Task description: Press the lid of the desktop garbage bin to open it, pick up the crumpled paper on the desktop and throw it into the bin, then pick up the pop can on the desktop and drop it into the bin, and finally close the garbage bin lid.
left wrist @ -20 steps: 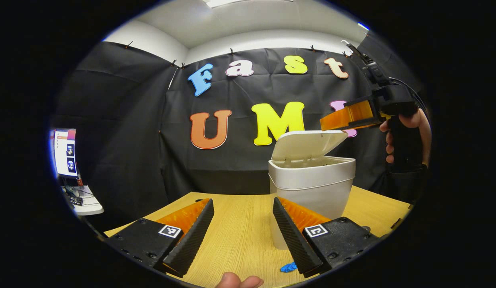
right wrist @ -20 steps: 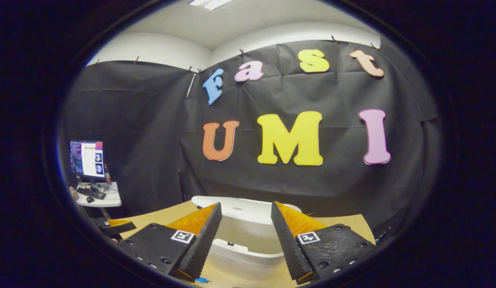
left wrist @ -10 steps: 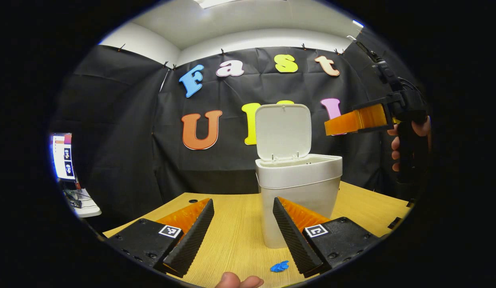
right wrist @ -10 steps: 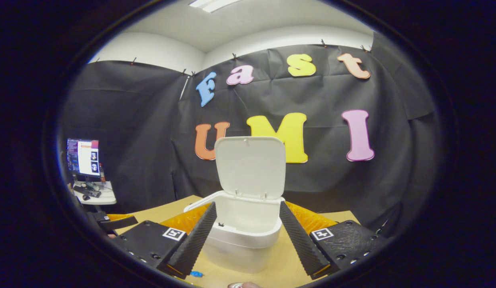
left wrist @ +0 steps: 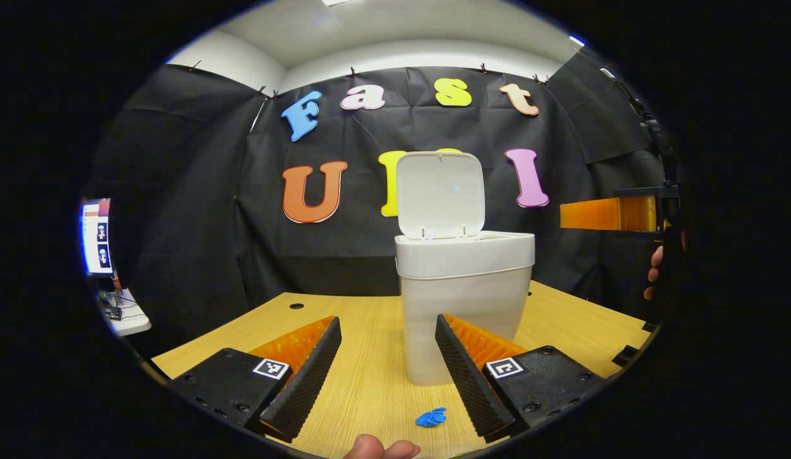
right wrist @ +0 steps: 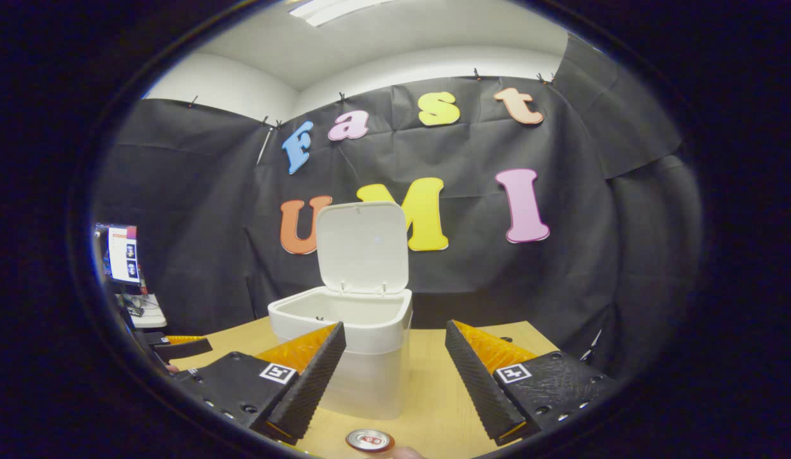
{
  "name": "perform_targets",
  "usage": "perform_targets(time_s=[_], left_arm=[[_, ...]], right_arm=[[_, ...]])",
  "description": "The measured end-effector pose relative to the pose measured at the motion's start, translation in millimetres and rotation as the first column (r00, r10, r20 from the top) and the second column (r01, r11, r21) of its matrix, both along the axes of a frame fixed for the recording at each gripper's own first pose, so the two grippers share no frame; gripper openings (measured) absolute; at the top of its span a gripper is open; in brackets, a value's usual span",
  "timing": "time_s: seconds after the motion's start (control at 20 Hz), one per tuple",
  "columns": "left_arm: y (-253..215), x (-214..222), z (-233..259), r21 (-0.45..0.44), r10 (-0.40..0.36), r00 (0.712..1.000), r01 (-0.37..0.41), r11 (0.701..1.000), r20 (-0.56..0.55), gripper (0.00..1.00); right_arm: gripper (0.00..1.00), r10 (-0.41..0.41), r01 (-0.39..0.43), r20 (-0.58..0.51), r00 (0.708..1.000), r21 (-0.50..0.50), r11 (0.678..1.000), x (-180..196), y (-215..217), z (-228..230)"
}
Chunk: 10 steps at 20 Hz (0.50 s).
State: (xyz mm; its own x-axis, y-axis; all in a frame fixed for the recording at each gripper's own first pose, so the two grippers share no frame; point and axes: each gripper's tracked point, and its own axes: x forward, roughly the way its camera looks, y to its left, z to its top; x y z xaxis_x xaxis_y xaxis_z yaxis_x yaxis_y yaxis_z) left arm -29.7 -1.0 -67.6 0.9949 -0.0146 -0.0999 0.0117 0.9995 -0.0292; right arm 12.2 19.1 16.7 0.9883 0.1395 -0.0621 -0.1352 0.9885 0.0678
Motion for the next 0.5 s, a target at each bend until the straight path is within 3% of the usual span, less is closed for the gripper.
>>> perform_targets(time_s=[0.15, 0.25, 0.5], left_arm=[[-3.0, -5.1, -23.8, -0.044, -0.015, 0.998, 0.012, 0.999, -0.062, 0.96], [-3.0, -7.4, -40.1, -0.043, -0.013, 0.995, 0.008, 0.999, -0.102, 1.00], [-16.3, -13.0, -72.6, -0.037, -0.041, 0.984, 0.035, 0.999, -0.174, 0.97]], right_arm=[[0.98, 0.007, -0.007, 0.014, 1.000, -0.010, 1.000, -14.2, -3.0, -12.3], [0.98, 0.021, -0.021, 0.023, 1.000, 0.001, 1.000, -21.8, -4.2, -18.8], [0.97, -0.005, 0.006, 0.015, 1.000, -0.023, 1.000, -30.8, -17.5, -47.1]])
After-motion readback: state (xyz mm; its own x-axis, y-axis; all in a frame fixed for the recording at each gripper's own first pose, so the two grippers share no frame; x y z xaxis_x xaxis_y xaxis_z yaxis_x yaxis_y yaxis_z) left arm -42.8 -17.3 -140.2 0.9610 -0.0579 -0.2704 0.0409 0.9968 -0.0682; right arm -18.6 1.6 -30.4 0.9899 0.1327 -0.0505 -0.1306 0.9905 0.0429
